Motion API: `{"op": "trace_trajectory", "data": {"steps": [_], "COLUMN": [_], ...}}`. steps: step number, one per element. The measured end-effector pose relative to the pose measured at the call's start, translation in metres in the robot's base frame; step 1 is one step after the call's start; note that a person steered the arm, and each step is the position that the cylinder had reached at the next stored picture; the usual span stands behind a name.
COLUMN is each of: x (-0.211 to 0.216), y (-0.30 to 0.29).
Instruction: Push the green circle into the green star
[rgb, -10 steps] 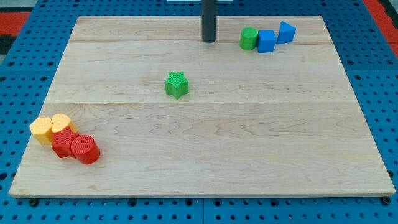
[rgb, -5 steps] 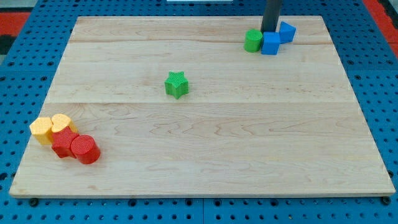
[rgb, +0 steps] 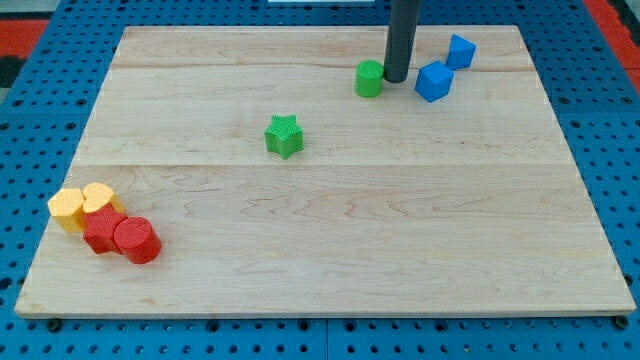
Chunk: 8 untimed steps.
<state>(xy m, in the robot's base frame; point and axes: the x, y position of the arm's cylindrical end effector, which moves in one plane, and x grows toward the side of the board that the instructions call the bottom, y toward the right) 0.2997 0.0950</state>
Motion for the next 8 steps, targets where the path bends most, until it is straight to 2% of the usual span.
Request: {"op": "trace_trajectory", "data": {"steps": [1,2,3,4,7,8], "x": [-0.026,-0.022,0.014,0.023,0.023,0.033], "y": [-0.026,-0.028,-0.035,-0.088,-0.164,-0.153]}}
